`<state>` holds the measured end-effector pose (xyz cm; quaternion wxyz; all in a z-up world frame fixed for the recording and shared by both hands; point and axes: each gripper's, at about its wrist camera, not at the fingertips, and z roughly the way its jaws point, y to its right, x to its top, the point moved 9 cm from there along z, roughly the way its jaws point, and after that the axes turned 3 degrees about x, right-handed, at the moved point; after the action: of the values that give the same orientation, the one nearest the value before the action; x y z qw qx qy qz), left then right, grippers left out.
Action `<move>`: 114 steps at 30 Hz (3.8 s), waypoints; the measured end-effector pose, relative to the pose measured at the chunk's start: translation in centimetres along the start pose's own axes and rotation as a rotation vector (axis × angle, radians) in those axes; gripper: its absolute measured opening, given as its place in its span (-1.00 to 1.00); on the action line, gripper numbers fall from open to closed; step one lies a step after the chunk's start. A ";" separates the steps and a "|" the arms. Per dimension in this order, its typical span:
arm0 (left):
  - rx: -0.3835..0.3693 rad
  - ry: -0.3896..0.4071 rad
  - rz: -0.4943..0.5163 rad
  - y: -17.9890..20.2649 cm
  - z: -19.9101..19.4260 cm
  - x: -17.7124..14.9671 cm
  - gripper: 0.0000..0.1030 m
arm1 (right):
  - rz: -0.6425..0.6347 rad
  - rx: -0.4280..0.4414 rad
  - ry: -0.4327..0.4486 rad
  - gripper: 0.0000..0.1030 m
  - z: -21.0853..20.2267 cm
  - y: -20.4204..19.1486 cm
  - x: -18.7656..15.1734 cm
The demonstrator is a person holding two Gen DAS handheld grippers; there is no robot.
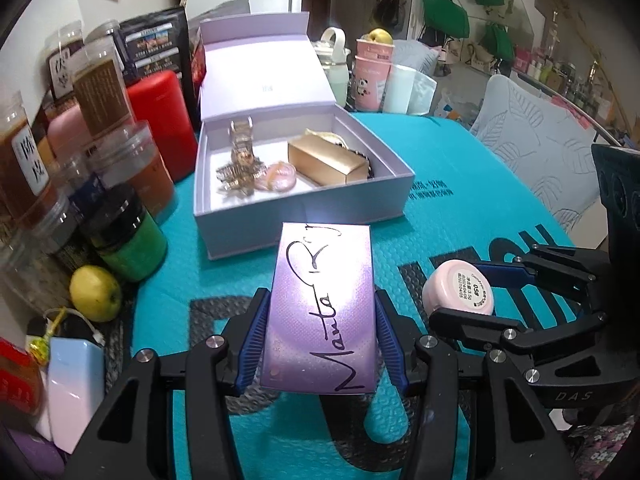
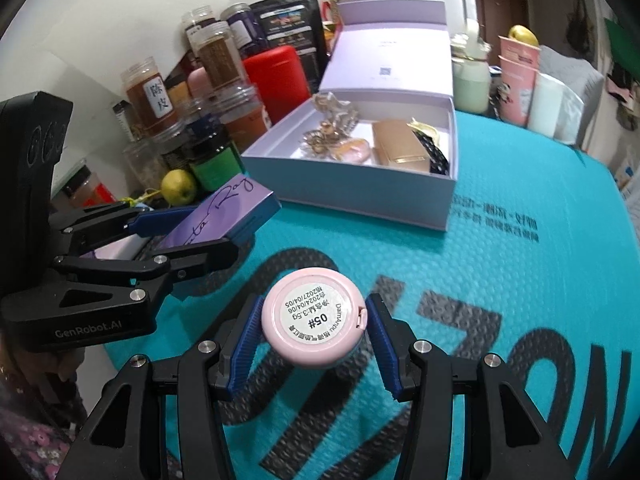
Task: Organize rigid objects
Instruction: 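Lift and carry the palette and compact over the lavender box with both grippers, then lower into the box and open the left gripper while the right gripper releases the compact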
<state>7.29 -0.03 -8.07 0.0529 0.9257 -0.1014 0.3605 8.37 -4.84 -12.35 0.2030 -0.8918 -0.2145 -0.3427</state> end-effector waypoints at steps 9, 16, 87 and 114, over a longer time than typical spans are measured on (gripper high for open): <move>0.009 0.067 0.033 -0.3 -1.2 3.1 -0.02 | -0.057 -0.001 0.047 0.00 -1.0 -0.4 3.4; -0.025 0.096 0.039 0.1 -1.3 5.7 -0.02 | -0.074 -0.020 0.072 0.00 -1.4 0.3 5.8; 0.052 -0.080 0.094 -4.5 17.1 18.6 -0.02 | -0.076 -0.058 0.039 0.00 10.1 13.2 20.4; 0.107 -0.109 0.129 -5.0 19.7 18.5 -0.02 | -0.085 -0.063 -0.033 0.00 13.7 14.8 18.7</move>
<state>34.68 -1.30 -10.07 -0.0256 0.9369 -0.1442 0.3174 35.84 -5.54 -11.81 0.1566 -0.8934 -0.2449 -0.3426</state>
